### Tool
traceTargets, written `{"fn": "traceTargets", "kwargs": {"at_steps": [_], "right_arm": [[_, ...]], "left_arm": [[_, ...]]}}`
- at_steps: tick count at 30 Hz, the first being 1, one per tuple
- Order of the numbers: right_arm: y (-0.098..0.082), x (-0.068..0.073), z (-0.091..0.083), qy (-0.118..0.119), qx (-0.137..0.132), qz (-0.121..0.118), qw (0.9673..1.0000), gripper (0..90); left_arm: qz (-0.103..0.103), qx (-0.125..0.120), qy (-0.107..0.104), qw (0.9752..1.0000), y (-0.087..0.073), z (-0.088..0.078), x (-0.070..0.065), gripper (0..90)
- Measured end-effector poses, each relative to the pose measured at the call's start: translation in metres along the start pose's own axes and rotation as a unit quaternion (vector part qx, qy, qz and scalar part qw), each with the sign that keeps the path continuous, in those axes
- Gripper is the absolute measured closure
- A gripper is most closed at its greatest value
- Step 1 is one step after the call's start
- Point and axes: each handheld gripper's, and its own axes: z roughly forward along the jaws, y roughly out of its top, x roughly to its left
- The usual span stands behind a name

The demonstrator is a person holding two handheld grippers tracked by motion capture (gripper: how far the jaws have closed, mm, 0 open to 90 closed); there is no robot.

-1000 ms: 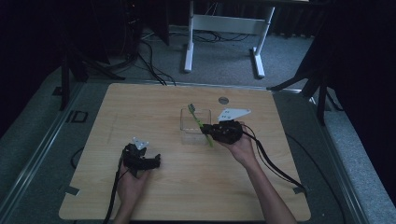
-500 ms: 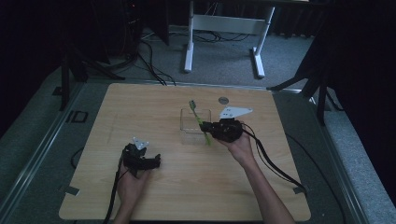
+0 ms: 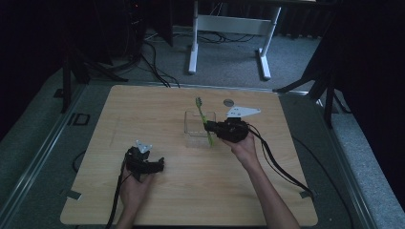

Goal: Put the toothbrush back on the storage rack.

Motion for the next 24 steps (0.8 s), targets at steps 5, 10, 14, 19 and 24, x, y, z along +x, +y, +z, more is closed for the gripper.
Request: {"fn": "traceTargets", "kwargs": {"at_steps": [5, 10, 14, 19, 24], "right_arm": [[-0.0008, 0.0008, 0.0017, 0.002, -0.003, -0.002, 1.0000, 83.0], [-0.0007, 0.0002, 0.0025, 0.000, -0.011, -0.001, 0.9999, 83.0], [0.0002, -0.0007, 0.0023, -0.001, -0.020, 0.003, 0.9998, 83.0], [0.0008, -0.0018, 0.0024, -0.004, -0.028, 0.009, 0.9996, 83.0], [0.0017, -0.0039, 0.0030, -0.008, -0.040, 0.018, 0.9990, 83.1]], "left_arm": [[0.000, 0.000, 0.000, 1.0000, 0.0000, 0.0000, 0.0000, 8.2], [0.000, 0.000, 0.000, 1.0000, 0.0000, 0.0000, 0.0000, 8.2], [0.000, 0.000, 0.000, 1.0000, 0.0000, -0.0001, 0.0000, 8.2], [0.000, 0.000, 0.000, 1.0000, 0.0000, -0.0001, 0.0000, 8.2], [0.001, 0.000, 0.000, 1.0000, 0.0000, -0.0001, 0.0001, 8.2]]}}
